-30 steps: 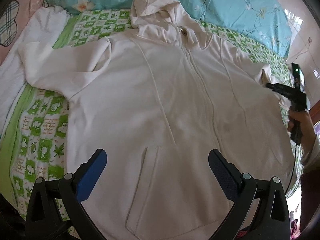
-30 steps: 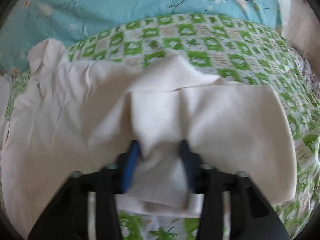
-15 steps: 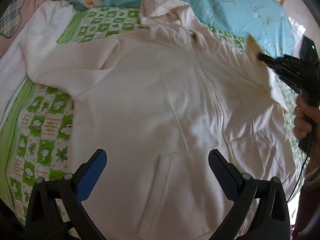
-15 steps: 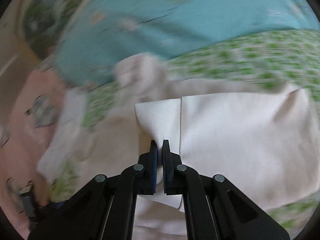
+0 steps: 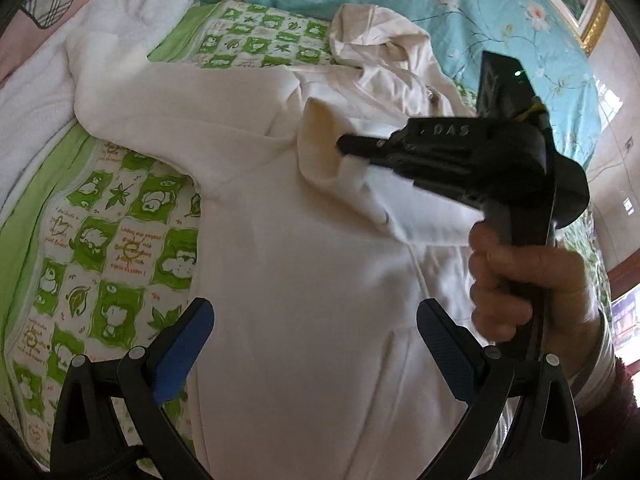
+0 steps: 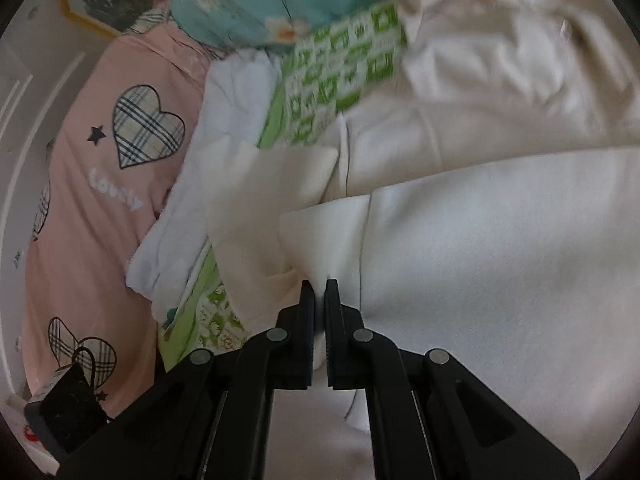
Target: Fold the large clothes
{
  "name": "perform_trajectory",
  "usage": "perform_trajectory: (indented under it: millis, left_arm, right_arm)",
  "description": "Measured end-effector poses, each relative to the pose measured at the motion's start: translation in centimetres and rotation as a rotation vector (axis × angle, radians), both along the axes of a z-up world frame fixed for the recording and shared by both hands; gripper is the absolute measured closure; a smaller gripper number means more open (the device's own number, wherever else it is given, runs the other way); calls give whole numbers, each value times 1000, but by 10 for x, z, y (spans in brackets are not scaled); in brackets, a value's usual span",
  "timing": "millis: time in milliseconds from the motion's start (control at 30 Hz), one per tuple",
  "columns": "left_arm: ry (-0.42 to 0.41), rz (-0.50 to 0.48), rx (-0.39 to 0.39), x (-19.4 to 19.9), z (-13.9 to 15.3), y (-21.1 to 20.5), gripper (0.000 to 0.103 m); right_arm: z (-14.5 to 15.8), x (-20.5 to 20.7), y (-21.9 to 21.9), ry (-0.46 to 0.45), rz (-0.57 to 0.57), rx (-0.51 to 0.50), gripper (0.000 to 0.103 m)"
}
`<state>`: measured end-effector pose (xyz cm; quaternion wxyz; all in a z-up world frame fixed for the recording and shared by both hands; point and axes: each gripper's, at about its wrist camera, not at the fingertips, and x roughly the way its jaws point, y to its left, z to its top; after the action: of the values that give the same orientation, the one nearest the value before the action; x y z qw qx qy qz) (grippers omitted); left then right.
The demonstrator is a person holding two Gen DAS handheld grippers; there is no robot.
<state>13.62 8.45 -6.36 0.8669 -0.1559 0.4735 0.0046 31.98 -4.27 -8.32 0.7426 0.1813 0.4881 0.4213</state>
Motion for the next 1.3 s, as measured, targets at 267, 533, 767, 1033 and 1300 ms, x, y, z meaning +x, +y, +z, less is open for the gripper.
perform_trajectory:
  millis: [267, 533, 767, 1033, 1300]
  left_arm:
    - [11, 11, 25, 50, -14, 5, 1]
    - [-7, 38, 162, 90, -19, -6, 2]
    - [44, 69, 268, 103, -39, -6, 8]
    - [53, 54, 336, 118, -33, -16, 17]
    - [45, 47, 365, 117, -35, -20, 15]
  right_arm:
    - [14, -10, -44, -10, -44, 6, 58]
    - [46, -24, -241, -190, -568, -252, 38]
    - [15, 19, -329, -33, -669, -335, 29]
    - [26, 16, -319, -108, -627, -237, 95]
    - [27, -10, -319, -106, -676, -380, 80]
